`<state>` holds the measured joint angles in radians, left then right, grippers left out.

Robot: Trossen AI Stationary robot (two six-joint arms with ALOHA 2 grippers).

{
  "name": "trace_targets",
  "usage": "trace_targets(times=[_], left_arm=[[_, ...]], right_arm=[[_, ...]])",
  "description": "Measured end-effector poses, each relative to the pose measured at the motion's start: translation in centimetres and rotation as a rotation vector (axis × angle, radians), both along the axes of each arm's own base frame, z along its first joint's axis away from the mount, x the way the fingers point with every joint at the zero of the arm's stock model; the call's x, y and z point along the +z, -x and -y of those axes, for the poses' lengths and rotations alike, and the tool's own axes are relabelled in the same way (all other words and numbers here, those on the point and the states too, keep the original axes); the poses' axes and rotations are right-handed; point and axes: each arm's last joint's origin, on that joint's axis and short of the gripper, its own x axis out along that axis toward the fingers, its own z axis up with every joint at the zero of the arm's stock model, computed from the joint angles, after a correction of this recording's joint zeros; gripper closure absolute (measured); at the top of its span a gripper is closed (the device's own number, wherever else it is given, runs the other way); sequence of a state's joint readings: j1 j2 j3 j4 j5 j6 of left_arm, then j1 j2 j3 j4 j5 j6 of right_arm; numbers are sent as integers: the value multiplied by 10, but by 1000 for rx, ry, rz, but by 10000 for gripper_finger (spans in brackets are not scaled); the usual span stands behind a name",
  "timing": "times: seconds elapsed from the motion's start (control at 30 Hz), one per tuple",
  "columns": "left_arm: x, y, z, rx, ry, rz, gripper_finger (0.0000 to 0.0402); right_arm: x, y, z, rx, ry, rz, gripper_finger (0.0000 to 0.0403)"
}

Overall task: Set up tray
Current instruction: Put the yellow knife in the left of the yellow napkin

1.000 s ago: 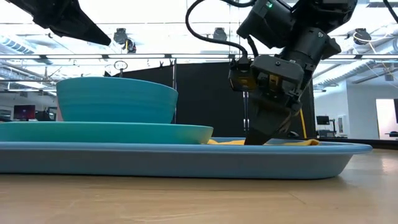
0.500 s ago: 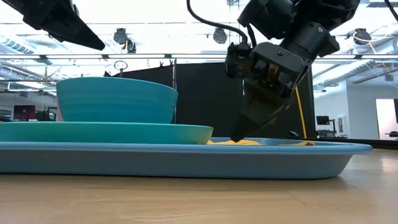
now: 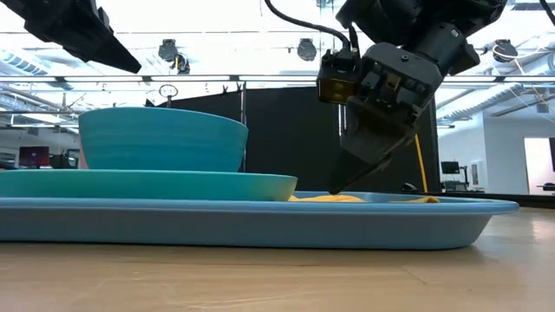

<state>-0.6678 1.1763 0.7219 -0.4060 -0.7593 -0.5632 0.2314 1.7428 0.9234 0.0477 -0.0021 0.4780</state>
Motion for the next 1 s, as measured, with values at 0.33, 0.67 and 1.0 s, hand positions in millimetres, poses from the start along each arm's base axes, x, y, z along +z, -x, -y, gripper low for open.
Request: trace_targets(times=[0.33, 0.67, 1.0], left_arm=[[-2, 0, 5, -127, 103, -82, 364], [-4, 2, 9, -227, 211, -157, 364], [-6, 9, 16, -237, 353, -226, 364]], right_arm=[[4, -1, -11, 27, -14, 43, 303], [26, -12, -32, 198, 0, 356, 302], [39, -14, -43, 443, -87, 512, 306]])
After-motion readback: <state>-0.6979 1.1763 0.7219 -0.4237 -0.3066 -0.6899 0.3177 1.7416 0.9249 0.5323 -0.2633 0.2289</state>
